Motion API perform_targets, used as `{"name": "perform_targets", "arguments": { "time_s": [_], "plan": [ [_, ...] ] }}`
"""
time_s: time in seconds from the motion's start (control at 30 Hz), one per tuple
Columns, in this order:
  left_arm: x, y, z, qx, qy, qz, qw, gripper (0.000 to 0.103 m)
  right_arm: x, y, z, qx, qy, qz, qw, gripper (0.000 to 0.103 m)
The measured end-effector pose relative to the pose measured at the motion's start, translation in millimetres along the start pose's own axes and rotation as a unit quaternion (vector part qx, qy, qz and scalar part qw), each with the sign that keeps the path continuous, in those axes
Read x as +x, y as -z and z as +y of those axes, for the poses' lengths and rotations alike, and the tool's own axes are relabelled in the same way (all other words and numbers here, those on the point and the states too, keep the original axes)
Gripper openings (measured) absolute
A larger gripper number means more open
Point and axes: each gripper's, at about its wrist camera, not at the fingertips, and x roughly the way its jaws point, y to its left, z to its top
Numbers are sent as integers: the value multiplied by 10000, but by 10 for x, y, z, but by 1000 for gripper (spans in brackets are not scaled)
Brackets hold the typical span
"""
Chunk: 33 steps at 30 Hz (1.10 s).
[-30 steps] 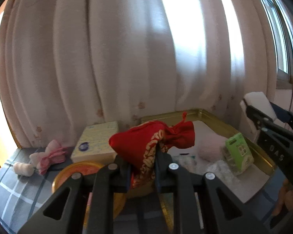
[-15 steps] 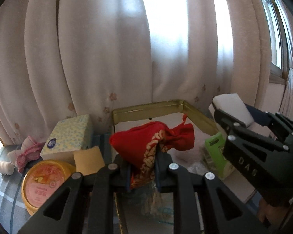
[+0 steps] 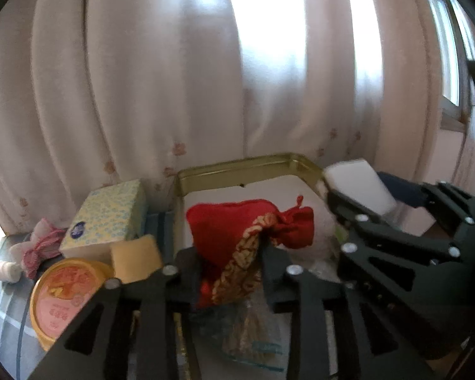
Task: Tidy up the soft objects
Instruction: 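Open both grippers to drop the red pouch and white sponge into the tray, then move both open grippers back toward the white gauze roll and pink-trimmed towel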
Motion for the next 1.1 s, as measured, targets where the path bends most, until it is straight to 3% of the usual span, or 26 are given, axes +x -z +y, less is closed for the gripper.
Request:
{"name": "perform_targets", "arguments": {
  "time_s": [0.07, 0.13, 0.2, 0.33, 0.47, 0.63, 1.1],
  "plan": [
    [-15, 10, 51, -138, -57, -30, 9999, 50, -23, 0, 5, -21, 125, -48, 9999, 62],
    [-24, 21, 131, -359, -177, -35, 9992, 75, -41, 8, -45, 95, 139, -88, 9998, 65],
    [-34, 33, 203, -542, -201, -40, 9983, 87, -61, 18, -114, 258, 120, -132, 9995, 70],
    [-84, 47, 268, -666, -305, -181, 9971, 101, -133, 43, -210, 498, 112, -311, 9982, 81],
    [-159, 60, 271, -538, -477, -347, 9968, 103, -168, 61, -228, 619, 141, -407, 9972, 88],
    [-287, 84, 259, -321, -1087, -745, 9908, 103, -210, 67, -182, 526, 239, -472, 9972, 93],
    [-279, 88, 380, -511, -1113, -735, 9898, 103, -242, 81, -166, 600, 391, -478, 9963, 93]
  ]
}}
